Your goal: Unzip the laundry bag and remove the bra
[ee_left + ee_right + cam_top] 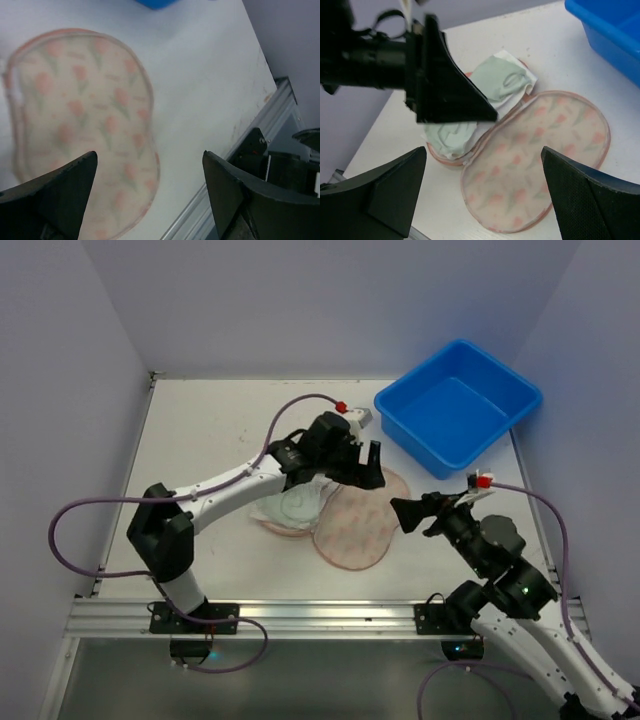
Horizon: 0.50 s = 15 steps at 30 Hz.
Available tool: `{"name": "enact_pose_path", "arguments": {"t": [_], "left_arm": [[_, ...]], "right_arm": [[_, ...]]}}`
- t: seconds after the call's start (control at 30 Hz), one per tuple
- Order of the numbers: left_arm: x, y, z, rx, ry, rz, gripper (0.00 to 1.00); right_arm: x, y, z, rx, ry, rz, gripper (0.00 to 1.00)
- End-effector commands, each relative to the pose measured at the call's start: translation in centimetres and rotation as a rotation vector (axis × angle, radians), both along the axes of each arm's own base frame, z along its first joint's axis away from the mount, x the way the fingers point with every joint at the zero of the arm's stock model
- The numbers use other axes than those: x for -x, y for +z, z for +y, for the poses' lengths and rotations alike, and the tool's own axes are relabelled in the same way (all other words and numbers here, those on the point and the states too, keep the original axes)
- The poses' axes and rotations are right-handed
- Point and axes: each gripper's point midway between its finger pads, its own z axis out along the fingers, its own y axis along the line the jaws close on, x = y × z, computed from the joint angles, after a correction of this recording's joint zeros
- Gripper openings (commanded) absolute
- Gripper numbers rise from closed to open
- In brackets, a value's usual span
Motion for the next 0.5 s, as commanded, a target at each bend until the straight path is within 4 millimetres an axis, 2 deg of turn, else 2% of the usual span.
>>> {"name": "enact_pose_path", "arguments": {"t": [0.0,0.03,0.07,0.1,0.13,0.17,0.2,0.23,0.3,0.33,0.37,0.4,0.43,0.47], "left_arm": [[-5.1,3.7,6.9,0.009,0.225,-0.061,0.92],[-5.7,3.2,8.7,-0.028,0.257,-0.063,0.93],[-7.3,4.2,11.5,-0.040,0.337,-0.092,0.95],[-7.6,4.0,13.2,-0.067,0.366,-0.087,0.99],[-9.0,3.9,16.2,-0.089,0.432,-0.089,1.00],[-9.3,4.7,18.1,-0.088,0.470,-0.105,1.00],[-9.5,4.5,19.9,-0.109,0.500,-0.096,1.00],[-10.6,4.6,23.3,-0.126,0.572,-0.101,1.00],[-10.3,5.0,27.0,-0.140,0.641,-0.109,1.00],[-10.7,5.2,30.0,-0.153,0.703,-0.124,1.00],[-10.2,6.4,31.6,-0.140,0.739,-0.161,1.00],[-9.9,5.7,33.0,-0.153,0.771,-0.166,1.00],[-9.8,5.8,35.1,-0.178,0.831,-0.193,1.00],[-9.1,6.6,36.5,-0.189,0.882,-0.244,1.00]], "right_arm": [[-2.1,0.1,2.0,-0.018,0.000,0.079,0.99],[-2.7,0.2,2.8,-0.027,0.013,0.082,0.99],[-3.1,0.3,3.6,-0.033,0.029,0.101,0.99],[-4.4,-0.8,4.7,-0.005,0.034,0.144,0.99],[-5.1,-0.3,5.4,0.005,0.041,0.147,0.99],[-5.9,-0.5,5.9,0.021,0.039,0.165,0.99],[-7.3,-2.4,6.9,0.072,0.035,0.229,0.99],[-8.4,-1.4,7.5,0.079,0.038,0.218,0.99],[-10.0,-1.7,8.9,0.090,0.065,0.234,0.99],[-11.6,-2.4,9.7,0.122,0.066,0.254,0.99],[-12.6,-2.7,10.0,0.134,0.058,0.265,0.99],[-13.6,-2.9,10.3,0.138,0.051,0.268,0.98],[-15.4,-4.1,10.6,0.154,0.040,0.300,0.96],[-16.3,-4.6,10.9,0.155,0.041,0.316,0.95]]}}
